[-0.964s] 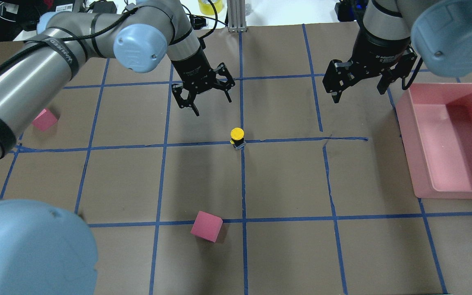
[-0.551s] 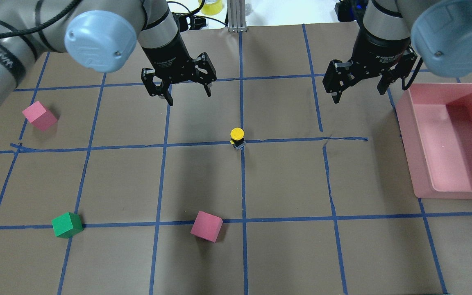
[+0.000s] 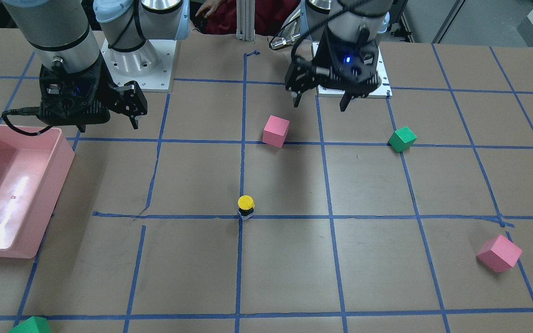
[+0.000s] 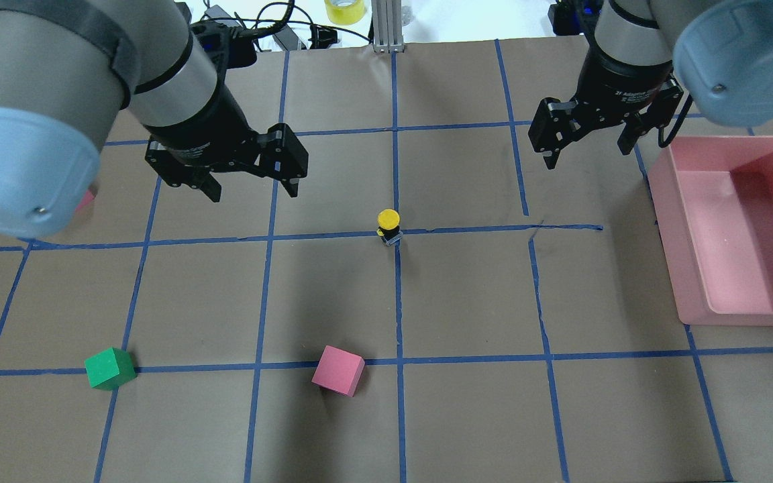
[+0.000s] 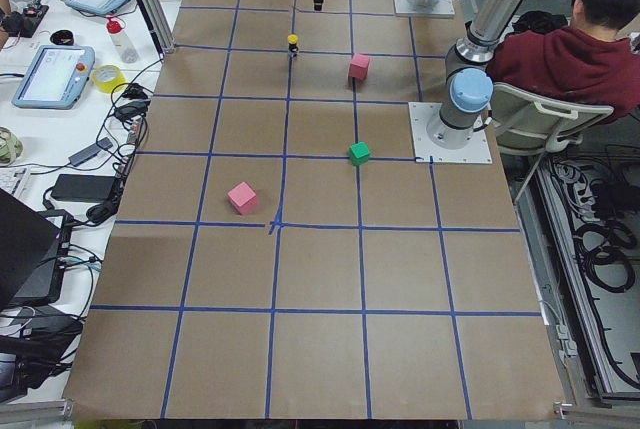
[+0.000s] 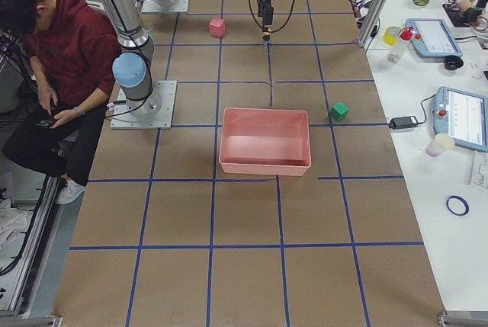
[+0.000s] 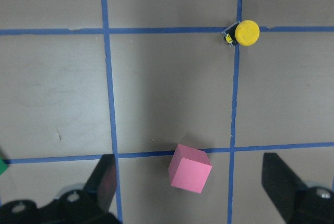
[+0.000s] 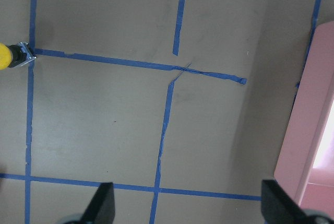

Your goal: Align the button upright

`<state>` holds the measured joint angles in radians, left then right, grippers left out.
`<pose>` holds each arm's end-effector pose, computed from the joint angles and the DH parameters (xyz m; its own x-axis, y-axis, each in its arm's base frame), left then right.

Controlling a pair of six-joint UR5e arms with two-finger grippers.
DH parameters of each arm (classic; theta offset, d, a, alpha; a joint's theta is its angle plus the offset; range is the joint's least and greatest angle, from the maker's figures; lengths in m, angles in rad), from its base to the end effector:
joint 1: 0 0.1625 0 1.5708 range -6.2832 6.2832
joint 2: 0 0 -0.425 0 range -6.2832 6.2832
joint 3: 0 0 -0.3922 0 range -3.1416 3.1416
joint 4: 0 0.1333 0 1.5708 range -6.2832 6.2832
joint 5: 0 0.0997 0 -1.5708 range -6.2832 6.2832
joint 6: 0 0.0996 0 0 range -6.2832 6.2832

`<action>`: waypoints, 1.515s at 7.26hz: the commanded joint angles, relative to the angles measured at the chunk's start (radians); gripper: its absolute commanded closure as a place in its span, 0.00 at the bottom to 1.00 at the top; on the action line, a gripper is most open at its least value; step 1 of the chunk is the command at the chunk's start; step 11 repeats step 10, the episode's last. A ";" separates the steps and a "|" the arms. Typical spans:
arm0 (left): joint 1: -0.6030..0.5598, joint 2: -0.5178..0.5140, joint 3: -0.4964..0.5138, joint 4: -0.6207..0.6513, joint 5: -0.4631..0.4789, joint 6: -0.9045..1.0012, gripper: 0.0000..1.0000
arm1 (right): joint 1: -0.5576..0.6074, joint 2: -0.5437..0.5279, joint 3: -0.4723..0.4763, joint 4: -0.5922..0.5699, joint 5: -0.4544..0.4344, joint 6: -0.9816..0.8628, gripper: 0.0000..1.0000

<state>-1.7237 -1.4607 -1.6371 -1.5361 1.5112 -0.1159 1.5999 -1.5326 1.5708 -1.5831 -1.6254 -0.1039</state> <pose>-0.2065 -0.4258 0.5108 -0.9968 0.0417 0.0680 0.0368 0.9968 -0.0710 0.1425 -0.5013 0.4702 -0.9896 -0.1339 0.0516 -0.1324 0.9907 0.0314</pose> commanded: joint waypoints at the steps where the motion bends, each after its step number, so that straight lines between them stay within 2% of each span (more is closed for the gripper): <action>1: 0.001 0.036 0.014 -0.006 0.015 0.053 0.00 | 0.000 0.000 0.000 0.000 -0.001 0.009 0.00; 4: 0.065 -0.033 0.020 0.209 0.017 0.120 0.00 | 0.003 -0.009 -0.008 0.002 0.002 0.010 0.00; 7: 0.079 -0.089 0.029 0.214 0.032 0.105 0.00 | 0.002 -0.011 -0.029 0.028 -0.005 0.012 0.00; 11: 0.078 -0.092 0.023 0.215 0.030 0.113 0.00 | 0.003 -0.011 -0.029 0.031 0.004 0.010 0.00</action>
